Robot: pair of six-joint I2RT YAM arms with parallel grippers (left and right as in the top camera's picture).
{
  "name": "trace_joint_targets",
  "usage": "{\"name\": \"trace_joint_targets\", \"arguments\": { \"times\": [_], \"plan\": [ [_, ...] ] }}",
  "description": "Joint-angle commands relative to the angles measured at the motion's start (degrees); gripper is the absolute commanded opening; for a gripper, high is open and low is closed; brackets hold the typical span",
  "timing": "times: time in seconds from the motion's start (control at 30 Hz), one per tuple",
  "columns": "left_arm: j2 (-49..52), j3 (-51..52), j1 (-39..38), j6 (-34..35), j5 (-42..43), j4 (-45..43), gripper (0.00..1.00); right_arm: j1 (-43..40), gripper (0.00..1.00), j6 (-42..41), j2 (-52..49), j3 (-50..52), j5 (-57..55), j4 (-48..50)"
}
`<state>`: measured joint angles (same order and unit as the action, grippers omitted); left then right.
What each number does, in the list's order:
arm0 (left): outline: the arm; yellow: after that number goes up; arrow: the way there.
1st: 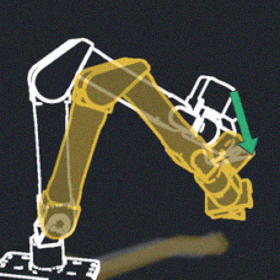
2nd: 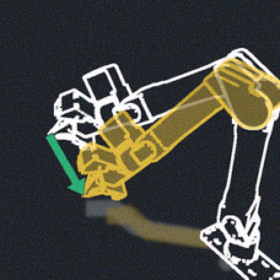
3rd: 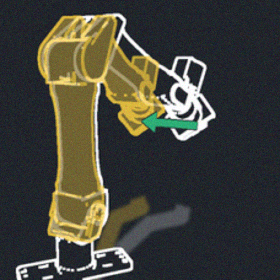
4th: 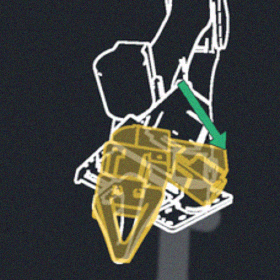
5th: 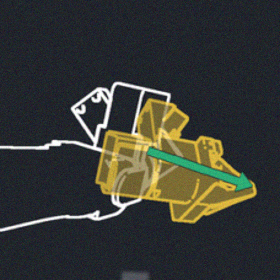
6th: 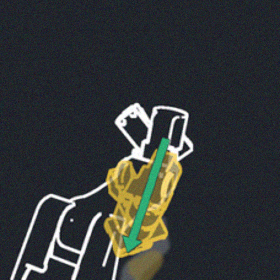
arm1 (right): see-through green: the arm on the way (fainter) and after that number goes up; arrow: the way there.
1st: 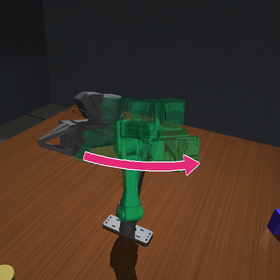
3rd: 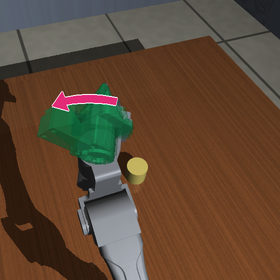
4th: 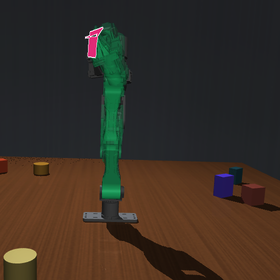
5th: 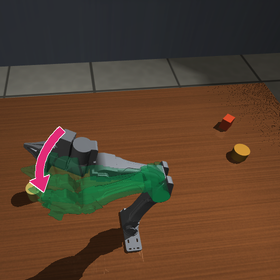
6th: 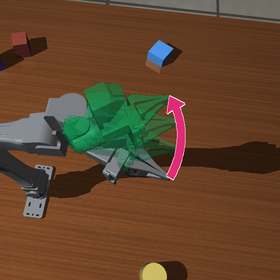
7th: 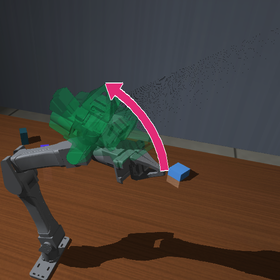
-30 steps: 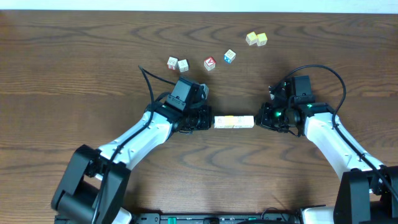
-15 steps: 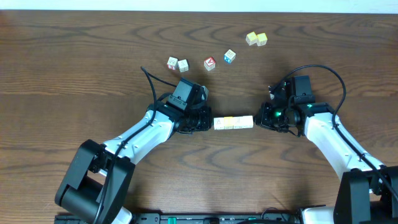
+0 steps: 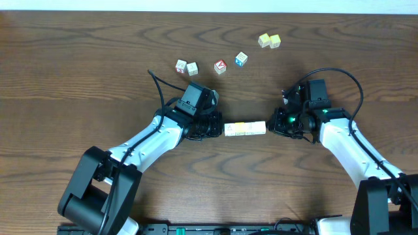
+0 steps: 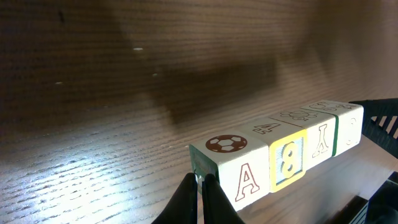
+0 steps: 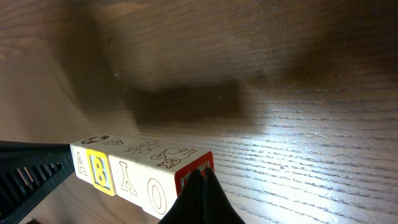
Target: Lift 4 blocks
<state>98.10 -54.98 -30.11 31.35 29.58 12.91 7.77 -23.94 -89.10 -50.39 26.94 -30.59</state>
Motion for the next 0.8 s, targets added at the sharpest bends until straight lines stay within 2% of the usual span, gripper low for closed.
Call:
{"name": "trace_joint_targets", "arguments": {
  "times": [0.0,0.77],
  "plan": [
    [0.50,-0.42,-1.38,0.28,4.44,-1.44,0.07,2.03,0.01,-0.87,-0.17,0.59,8.48,0.24],
    [1.92,-0.42,-1.38,0.70,4.46,-1.44,0.07,2.08,0.01,-0.87,-4.31,0.66,10.47,2.93]
  ]
}}
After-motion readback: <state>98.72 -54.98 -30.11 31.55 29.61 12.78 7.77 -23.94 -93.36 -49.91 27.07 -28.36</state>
